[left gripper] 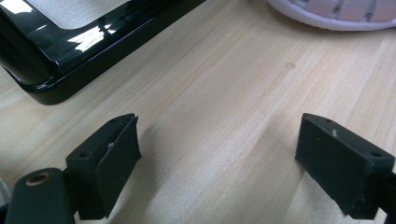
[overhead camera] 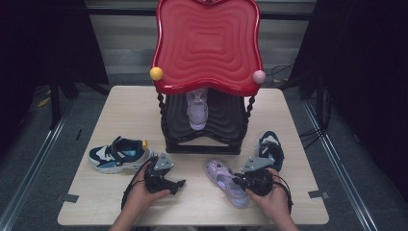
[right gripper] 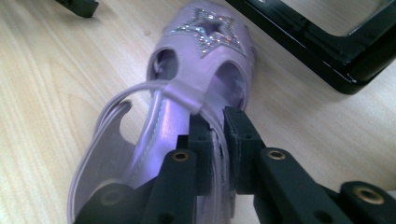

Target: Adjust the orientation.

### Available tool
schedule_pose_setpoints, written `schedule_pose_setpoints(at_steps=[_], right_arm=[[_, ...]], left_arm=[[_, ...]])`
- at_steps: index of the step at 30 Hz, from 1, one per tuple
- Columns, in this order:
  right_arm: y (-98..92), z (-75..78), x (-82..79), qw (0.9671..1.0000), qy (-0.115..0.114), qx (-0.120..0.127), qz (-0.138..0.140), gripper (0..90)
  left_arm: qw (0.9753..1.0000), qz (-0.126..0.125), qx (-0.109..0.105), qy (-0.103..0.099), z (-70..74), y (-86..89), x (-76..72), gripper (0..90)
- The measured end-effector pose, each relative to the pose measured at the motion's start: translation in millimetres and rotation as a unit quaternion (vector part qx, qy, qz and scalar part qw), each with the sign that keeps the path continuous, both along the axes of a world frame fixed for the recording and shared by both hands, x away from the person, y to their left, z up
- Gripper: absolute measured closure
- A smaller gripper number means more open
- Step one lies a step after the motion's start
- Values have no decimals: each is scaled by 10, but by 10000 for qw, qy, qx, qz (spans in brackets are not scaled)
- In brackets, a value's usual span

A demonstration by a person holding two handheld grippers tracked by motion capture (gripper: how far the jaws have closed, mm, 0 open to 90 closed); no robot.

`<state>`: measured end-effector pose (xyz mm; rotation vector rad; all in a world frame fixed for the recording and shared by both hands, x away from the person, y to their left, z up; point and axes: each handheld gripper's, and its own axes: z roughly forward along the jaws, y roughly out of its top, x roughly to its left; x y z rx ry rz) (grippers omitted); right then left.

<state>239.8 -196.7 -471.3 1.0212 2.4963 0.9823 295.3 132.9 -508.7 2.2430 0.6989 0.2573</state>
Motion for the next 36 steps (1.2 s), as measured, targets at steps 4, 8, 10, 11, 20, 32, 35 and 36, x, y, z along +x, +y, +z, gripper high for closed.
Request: schedule_pose_setpoints(at_steps=[4, 8, 10, 11, 20, 32, 35, 36], right_arm=[[-16, -27, -9, 9998, -13, 109, -161, 784], [-15, -57, -22, 9994, -125, 173, -254, 792], [-16, -65, -33, 9992, -183, 193, -300, 800], [-15, -70, -39, 9991, -225, 203, -309, 800], [-25, -95, -66, 9982, -345, 323, -376, 803], [-16, -70, -73, 9980, -424, 384, -262, 847], [-3, -40, -83, 9981, -473, 332, -227, 848], [-6, -35, -85, 9980, -484, 339, -232, 848]], left_arm=[[10000, -1, -1, 0, 0, 0, 0, 129], [10000, -1, -1, 1, 0, 0, 0, 129], [10000, -3, 0, 0, 0, 0, 0, 129], [10000, -2, 0, 1, 0, 0, 0, 129], [10000, -3, 3, -2, 0, -1, 0, 128], [10000, -9, 6, 0, 0, -1, 0, 125], [10000, -8, 3, 1, 0, -2, 0, 125], [10000, -10, 5, 1, 0, -1, 0, 125]])
